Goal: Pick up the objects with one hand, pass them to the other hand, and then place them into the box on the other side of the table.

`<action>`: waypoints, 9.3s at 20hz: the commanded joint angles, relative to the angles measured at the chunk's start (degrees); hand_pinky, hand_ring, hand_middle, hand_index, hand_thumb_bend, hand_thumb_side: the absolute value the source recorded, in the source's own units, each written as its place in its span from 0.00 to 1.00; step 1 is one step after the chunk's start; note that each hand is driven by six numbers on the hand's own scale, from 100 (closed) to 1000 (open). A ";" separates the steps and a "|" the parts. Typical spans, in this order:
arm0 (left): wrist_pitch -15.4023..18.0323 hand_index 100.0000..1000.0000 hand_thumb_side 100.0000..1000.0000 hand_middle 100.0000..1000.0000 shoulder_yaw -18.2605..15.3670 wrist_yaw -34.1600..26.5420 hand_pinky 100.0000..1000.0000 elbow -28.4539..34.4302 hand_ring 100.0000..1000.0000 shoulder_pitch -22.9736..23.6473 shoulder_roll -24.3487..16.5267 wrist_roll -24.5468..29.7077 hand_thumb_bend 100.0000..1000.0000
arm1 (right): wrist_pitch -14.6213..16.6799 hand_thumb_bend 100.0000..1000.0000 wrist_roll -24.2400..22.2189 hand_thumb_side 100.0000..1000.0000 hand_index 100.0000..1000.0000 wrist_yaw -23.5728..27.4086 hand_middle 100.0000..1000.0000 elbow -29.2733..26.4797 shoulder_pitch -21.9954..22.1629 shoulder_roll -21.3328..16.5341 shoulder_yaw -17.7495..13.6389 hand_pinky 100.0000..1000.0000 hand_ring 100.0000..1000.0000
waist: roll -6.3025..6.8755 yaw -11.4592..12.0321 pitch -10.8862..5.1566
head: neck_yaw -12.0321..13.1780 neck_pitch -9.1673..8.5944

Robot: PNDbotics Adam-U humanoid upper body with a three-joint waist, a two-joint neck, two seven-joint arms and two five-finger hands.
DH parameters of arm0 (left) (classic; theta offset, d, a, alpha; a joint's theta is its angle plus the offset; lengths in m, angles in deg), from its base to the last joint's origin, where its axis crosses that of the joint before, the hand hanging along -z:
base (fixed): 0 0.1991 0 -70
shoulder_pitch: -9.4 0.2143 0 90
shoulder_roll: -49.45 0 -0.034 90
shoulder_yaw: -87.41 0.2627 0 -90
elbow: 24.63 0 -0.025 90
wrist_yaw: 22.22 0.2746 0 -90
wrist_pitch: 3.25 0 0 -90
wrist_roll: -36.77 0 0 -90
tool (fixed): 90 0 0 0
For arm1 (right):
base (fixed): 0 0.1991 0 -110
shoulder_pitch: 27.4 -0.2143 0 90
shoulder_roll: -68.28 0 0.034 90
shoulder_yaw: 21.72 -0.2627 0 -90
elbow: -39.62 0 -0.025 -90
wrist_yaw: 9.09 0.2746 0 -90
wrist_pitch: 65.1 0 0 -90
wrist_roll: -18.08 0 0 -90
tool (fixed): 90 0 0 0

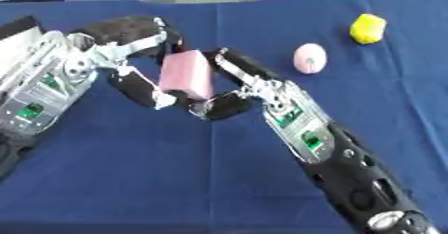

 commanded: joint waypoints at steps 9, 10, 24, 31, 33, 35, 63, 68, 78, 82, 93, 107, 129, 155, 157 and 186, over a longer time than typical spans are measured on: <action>-0.47 0.53 0.00 0.47 -2.34 -0.18 0.62 0.63 0.56 -1.28 -1.89 0.08 0.06 | -0.53 0.00 7.56 0.00 0.42 6.24 0.28 0.78 0.07 -1.76 0.75 0.74 0.60 | 0.51 -0.08 -2.16 | 0.03 0.34; -0.33 0.60 0.00 0.51 -2.27 -0.06 0.65 0.58 0.60 -1.27 -1.89 0.41 0.08 | -0.45 0.00 7.68 0.00 0.42 6.44 0.27 0.79 0.07 -1.77 0.78 0.74 0.60 | 0.52 -0.09 -2.14 | 0.05 0.34; 1.17 0.70 0.00 0.60 -2.58 0.66 0.67 1.04 0.64 -1.18 -1.94 4.59 0.00 | -0.33 0.00 7.48 0.00 0.45 6.34 0.31 0.72 0.08 -1.91 0.76 0.74 0.60 | 0.48 -0.11 -2.14 | 0.26 0.34; 0.27 0.51 0.00 0.43 -2.32 0.24 0.56 0.98 0.48 -1.34 -1.82 0.94 0.00 | 0.02 0.00 6.11 0.00 0.64 5.08 0.45 0.58 0.05 -2.02 0.88 0.76 0.69 | 0.46 -0.11 -2.15 | 0.38 0.34; 0.33 0.48 0.00 0.40 -2.23 0.37 0.56 0.85 0.46 -1.37 -1.81 0.46 0.00 | 0.37 0.01 5.66 0.00 0.71 4.75 0.49 0.54 0.06 -2.05 0.88 0.77 0.71 | 0.47 -0.12 -2.15 | 0.41 0.34; 0.49 0.46 0.00 0.38 -2.17 0.68 0.55 0.78 0.45 -1.42 -1.84 0.21 0.00 | 0.70 0.06 4.98 0.00 0.75 4.16 0.55 0.48 0.03 -2.14 0.89 0.79 0.74 | 0.49 -0.12 -2.16 | 0.41 0.34; 1.49 0.42 0.00 0.33 -2.31 3.66 0.51 0.81 0.43 -1.03 -2.61 3.18 0.00 | 2.77 0.19 -3.16 0.33 0.91 -4.06 0.73 -0.82 0.52 -3.02 0.53 0.92 0.85 | 0.42 -0.12 -2.26 | 0.49 0.34; 1.48 0.42 0.00 0.33 -2.38 3.76 0.51 0.90 0.43 -0.88 -2.80 3.59 0.00 | 2.80 0.18 -3.88 0.39 0.93 -4.07 0.76 -1.11 0.74 -3.29 0.55 0.94 0.87 | 0.38 -0.17 -2.24 | 0.55 0.34; 1.13 0.42 0.00 0.33 -2.45 3.77 0.50 0.51 0.43 -0.85 -2.68 3.30 0.00 | 3.35 0.21 -8.51 0.00 0.93 -0.87 0.78 -1.36 0.92 -3.44 0.56 0.95 0.86 | 0.44 -0.28 -2.18 | 0.59 0.34; 1.21 0.42 0.00 0.33 -2.43 3.99 0.50 0.41 0.43 -0.84 -2.68 3.46 0.00 | 2.00 0.07 -7.97 0.00 0.93 -0.37 0.78 -1.50 0.90 -3.52 0.49 0.96 0.86 | 0.45 -0.34 -2.21 | 0.65 0.34; 2.08 0.42 0.00 0.33 -2.32 5.91 0.50 0.36 0.43 -0.57 -3.13 5.19 0.00 | 1.50 0.04 -6.76 0.00 0.95 0.04 0.78 -2.78 1.31 -4.47 0.92 0.96 0.86 | 0.30 -0.25 -2.32 | 0.98 0.34; 2.64 0.41 0.00 0.32 -2.30 7.04 0.49 0.90 0.42 -0.18 -4.16 6.32 0.01 | 2.09 0.00 -5.79 0.73 0.97 1.39 0.81 -3.86 1.87 -5.39 1.21 0.99 0.88 | 0.29 -0.10 -2.50 | 1.22 0.34; 1.96 0.40 0.00 0.28 -2.80 7.25 0.45 2.97 0.38 0.80 -5.58 6.46 0.09 | 1.53 0.00 -4.50 0.60 0.98 1.89 0.80 -4.89 3.25 -6.75 0.70 0.98 0.88 | 0.24 -0.20 -2.52 | 1.14 0.34; 0.88 0.39 0.00 0.27 -4.94 7.92 0.44 6.85 0.37 3.16 -9.86 7.19 0.15 | 1.04 0.00 -3.89 0.59 0.98 0.53 0.80 -5.02 3.59 -7.59 0.91 0.99 0.88 | 0.13 0.09 -2.53 | 0.27 0.34; 0.73 0.40 0.00 0.27 -5.02 7.72 0.44 7.11 0.37 3.33 -10.10 7.09 0.16 | 1.10 0.00 -4.29 0.57 0.98 0.40 0.80 -5.10 3.63 -7.69 0.91 0.99 0.88 | 0.16 0.12 -2.52 | 0.26 0.34; -1.84 0.39 0.00 0.25 -6.85 5.76 0.41 8.23 0.36 4.90 -12.84 8.81 0.18 | 1.06 0.00 -7.97 0.48 1.00 -0.24 0.82 -5.09 3.81 -8.30 0.96 1.00 0.89 | 0.20 0.01 -2.40 | -0.35 0.34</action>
